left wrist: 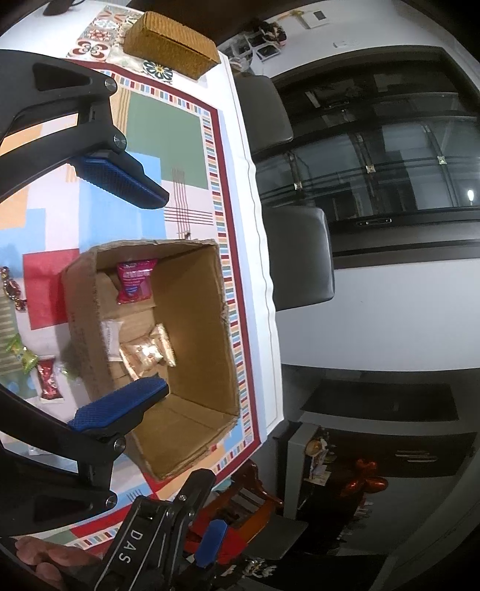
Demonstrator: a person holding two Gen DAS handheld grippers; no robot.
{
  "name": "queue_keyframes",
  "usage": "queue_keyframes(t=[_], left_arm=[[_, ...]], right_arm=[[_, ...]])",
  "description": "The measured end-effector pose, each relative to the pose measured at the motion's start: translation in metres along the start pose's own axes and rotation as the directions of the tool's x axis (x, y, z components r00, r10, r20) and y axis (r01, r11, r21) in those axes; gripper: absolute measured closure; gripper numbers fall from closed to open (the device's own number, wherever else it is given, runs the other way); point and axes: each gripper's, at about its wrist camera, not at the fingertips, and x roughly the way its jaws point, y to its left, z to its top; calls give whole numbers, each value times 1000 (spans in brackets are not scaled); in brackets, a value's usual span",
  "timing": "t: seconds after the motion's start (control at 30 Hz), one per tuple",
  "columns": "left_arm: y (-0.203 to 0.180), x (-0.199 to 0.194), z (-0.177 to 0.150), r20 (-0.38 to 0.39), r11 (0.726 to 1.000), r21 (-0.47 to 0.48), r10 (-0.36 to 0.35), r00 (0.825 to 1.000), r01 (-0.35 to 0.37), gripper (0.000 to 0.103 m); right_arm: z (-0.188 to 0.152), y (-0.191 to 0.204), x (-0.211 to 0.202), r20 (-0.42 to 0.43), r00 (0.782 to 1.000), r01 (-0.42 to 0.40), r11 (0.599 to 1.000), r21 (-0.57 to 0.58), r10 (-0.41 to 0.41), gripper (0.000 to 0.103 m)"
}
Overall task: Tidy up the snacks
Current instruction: 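Withdraw both open tools from the box toward the remaining snacks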
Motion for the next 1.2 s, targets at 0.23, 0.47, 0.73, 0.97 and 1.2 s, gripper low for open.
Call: queue_keyframes(t=[0.23,0.47,0.73,0.97,1.2], left_arm=[[-1,-2,-14,-36,1000,2,8,999,-8,10],[-4,-3,-36,-68,1000,-1,-1,998,1,10],[-10,-7,-60,-88,1000,15,-11,996,12,10],[-16,-7,-88,-121,999,39,-27,992,32,10],[-18,-6,-112,-138,998,40,-48,989,54,10]], right_arm=[[-15,-3,-7,-28,1000,4,1000,-3,-4,23],[-32,-2,-10,-51,999,1,1000,-7,-1,24],[-55,-4,-9,-92,996,-10,1000,0,10,23],[-79,-4,-9,-129,992,-6,1000,8,7,24],[-109,-4,-5,-175,985,0,1000,17,3,24]])
